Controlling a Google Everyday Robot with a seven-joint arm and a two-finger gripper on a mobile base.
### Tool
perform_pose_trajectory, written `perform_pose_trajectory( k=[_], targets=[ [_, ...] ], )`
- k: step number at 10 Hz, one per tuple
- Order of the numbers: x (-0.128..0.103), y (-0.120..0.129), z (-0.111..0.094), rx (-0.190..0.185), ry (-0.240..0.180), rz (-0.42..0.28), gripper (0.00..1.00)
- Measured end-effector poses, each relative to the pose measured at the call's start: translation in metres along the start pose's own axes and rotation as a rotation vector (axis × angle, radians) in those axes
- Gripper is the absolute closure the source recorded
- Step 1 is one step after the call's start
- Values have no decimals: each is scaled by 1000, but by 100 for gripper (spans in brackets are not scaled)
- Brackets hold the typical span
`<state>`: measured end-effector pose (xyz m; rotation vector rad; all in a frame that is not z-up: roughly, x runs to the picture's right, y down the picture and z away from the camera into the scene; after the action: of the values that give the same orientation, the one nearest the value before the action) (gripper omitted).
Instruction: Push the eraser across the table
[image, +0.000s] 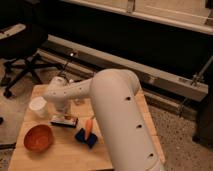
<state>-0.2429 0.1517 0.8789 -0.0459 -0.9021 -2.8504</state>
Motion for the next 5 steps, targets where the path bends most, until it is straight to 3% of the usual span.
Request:
perform_pose_trajectory(
  k=[5],
  targets=[
    [-13,-59,-6,48,-21,-115,100]
  ],
)
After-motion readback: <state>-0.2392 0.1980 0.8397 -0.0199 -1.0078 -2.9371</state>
